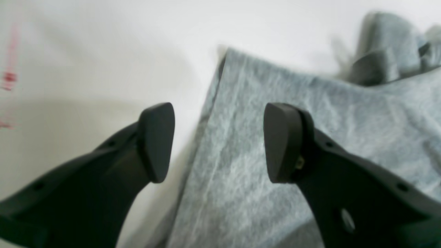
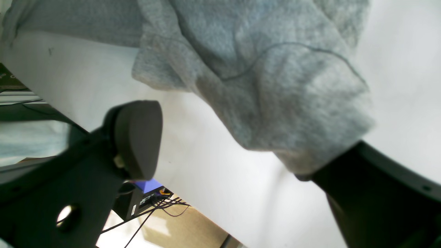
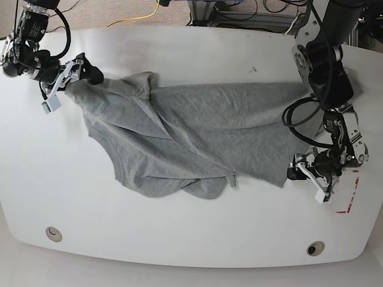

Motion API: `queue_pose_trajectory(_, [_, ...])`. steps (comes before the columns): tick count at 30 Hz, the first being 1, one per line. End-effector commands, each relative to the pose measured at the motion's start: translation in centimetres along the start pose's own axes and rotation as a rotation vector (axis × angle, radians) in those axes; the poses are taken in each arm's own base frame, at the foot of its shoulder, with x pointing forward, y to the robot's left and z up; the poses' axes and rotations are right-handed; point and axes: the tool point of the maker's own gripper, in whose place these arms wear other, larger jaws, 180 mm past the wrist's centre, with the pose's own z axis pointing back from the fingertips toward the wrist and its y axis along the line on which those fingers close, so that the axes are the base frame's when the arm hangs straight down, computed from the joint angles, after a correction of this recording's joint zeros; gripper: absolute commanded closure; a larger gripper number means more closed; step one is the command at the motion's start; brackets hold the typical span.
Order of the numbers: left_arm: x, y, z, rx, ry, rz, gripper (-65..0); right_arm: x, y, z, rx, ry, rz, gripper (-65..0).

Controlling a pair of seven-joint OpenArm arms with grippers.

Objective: Layout the t-shirt on the table in an organized manner, then fold the t-shirt properly
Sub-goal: 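Release the shirt with the left gripper and lower it onto the shirt edge, then grasp the shirt edge with the left gripper near the red mark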

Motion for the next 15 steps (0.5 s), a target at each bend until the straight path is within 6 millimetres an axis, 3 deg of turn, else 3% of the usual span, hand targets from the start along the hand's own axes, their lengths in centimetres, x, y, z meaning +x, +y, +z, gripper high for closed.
queue_pose_trajectory(1, [2.8, -0.7, -0.5, -0.038, -0.076, 0.007, -38.7, 1.5, -0.1, 0.8, -0.009, -0.036, 0.035, -53.0])
queue_pose_trajectory(10, [2.7, -2.2, -3.6, -0.108, -0.091, 0.074, -38.7, 1.6, -0.1, 0.8, -0.009, -0.037, 0.035, -53.0])
queue_pose_trajectory(15, [3.0, -0.4, -4.2, -0.050, -0.111, 0.173, -38.7, 1.6, -0.1, 0.8, -0.009, -0.037, 0.035, -53.0])
